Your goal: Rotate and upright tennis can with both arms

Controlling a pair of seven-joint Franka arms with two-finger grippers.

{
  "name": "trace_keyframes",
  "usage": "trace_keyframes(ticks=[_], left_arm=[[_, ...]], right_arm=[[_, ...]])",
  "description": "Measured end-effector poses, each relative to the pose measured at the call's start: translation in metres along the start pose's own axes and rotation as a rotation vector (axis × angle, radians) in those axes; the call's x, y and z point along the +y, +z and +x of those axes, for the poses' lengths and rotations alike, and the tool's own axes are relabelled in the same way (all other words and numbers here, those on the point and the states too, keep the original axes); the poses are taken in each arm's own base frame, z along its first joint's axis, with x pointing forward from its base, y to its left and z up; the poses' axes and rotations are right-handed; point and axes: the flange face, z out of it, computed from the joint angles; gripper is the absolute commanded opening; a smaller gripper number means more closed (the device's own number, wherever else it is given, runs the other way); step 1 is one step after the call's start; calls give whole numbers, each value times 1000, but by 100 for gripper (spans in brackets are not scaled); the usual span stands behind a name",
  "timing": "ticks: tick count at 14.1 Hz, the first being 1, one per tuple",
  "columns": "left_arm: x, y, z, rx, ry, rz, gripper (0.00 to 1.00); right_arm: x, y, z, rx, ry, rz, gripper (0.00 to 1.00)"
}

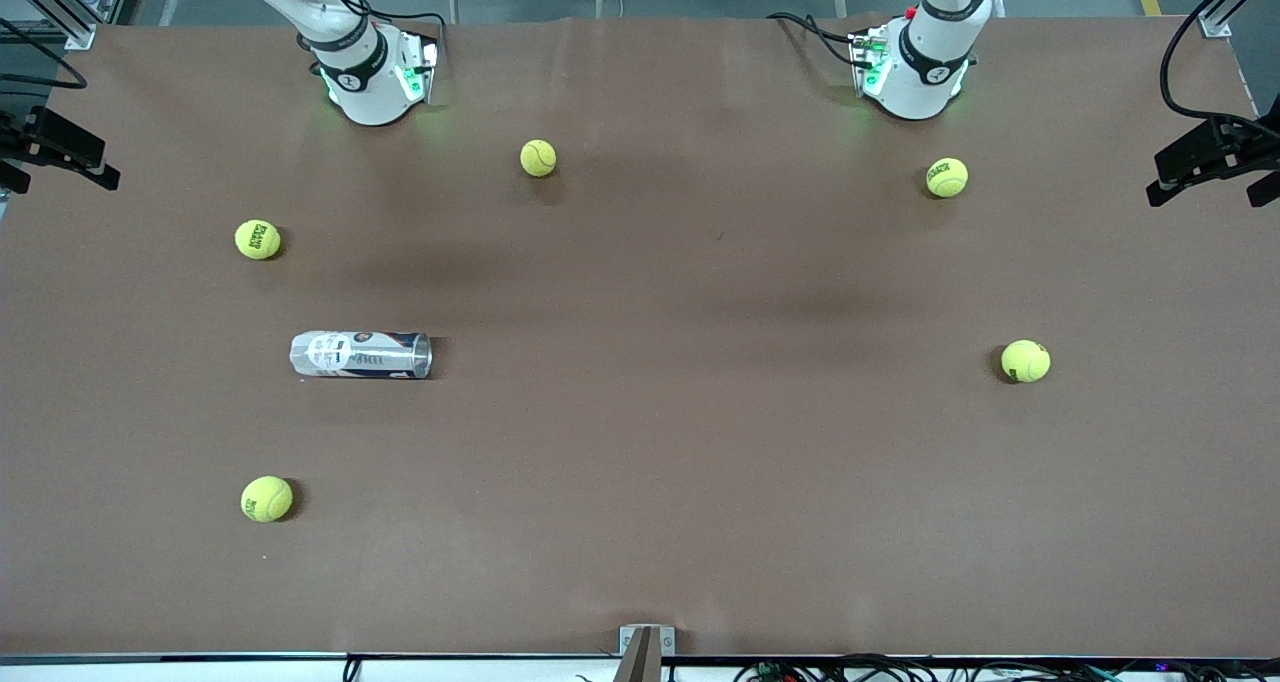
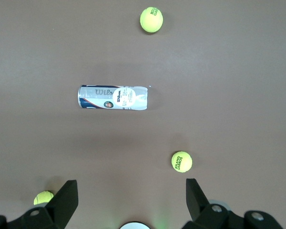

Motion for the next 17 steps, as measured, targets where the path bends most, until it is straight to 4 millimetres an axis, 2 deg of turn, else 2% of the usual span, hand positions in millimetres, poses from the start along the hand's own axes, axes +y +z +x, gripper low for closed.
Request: trace_keyframes(ticks=[8,11,13,17], left_arm=[[10,3,1,-7,-88,-29,100],[10,3,1,-7,-88,-30,100],[11,3,1,-7,-86,-31,100],[17,3,1,-8,-82,-31,100]], right_arm=[[3,-3,0,7,5,0,100],[9,11,12,-3,17,-1,100],[21,26,30,22,35,-6,100],[65,58,50,8,15,-8,100]])
